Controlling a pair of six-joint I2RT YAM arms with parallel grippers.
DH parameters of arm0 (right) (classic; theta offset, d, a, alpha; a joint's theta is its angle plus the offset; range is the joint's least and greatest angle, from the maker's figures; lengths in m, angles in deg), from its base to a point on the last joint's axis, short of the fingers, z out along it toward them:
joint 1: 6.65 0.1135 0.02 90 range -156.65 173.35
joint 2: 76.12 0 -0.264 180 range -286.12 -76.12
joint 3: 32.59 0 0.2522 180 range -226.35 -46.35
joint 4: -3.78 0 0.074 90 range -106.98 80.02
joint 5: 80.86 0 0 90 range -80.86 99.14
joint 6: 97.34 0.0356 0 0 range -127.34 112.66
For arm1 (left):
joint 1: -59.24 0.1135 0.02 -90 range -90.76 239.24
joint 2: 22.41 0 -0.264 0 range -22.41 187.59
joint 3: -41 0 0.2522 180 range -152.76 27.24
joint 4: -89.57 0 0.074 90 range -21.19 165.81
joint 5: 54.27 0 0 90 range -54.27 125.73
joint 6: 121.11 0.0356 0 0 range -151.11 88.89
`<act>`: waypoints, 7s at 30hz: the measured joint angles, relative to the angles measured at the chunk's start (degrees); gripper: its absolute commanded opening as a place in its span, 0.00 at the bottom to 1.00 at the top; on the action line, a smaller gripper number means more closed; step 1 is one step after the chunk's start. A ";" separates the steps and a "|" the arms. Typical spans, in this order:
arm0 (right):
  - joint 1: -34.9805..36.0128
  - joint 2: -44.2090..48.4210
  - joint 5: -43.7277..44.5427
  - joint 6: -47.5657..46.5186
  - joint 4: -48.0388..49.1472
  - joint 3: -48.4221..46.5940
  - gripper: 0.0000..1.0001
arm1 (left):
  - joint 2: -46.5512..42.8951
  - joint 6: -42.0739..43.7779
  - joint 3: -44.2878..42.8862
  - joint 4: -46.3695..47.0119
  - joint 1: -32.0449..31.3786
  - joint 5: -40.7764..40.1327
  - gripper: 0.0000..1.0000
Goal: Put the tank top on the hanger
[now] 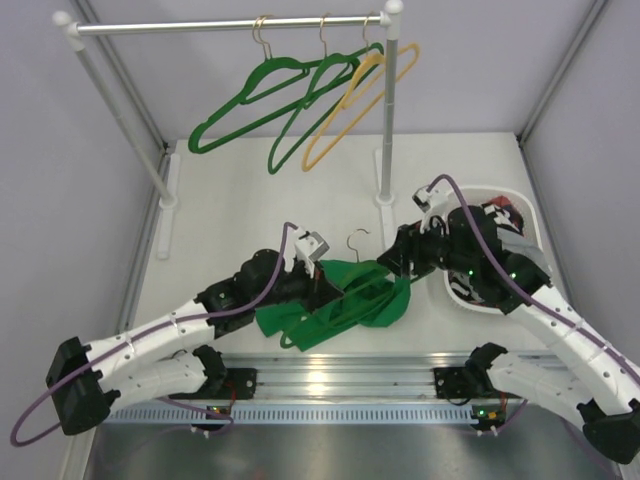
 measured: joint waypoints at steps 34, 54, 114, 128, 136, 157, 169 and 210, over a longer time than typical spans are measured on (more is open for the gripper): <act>21.05 -12.70 33.40 0.42 3.48 -2.08 0.49 | 9.55 -4.09 3.58 14.91 0.07 3.54 0.00; 24.87 -18.75 39.56 3.04 -0.81 -9.86 0.45 | 5.35 -5.25 4.72 17.42 0.11 3.85 0.00; 24.87 -3.67 32.00 -2.73 3.85 5.84 0.00 | 8.46 -13.73 -1.25 -4.07 0.72 -11.98 0.47; 24.87 -3.04 31.82 -2.80 4.02 6.43 0.00 | 19.96 -13.46 -1.77 -7.89 0.83 4.46 0.50; 24.87 -2.95 31.85 -2.78 3.96 6.43 0.00 | 24.06 -13.57 -1.88 -7.32 0.81 5.07 0.51; 24.87 -2.93 32.33 -2.58 4.11 6.49 0.00 | 30.32 -16.96 -1.99 0.04 0.44 -0.52 0.18; 24.87 -2.86 39.56 -0.09 2.47 6.47 0.00 | 29.83 -17.16 -1.86 0.92 0.44 -2.91 0.00; 21.03 2.40 49.94 6.25 -0.33 6.45 0.00 | 0.85 -20.87 3.89 -18.21 8.50 -11.96 0.00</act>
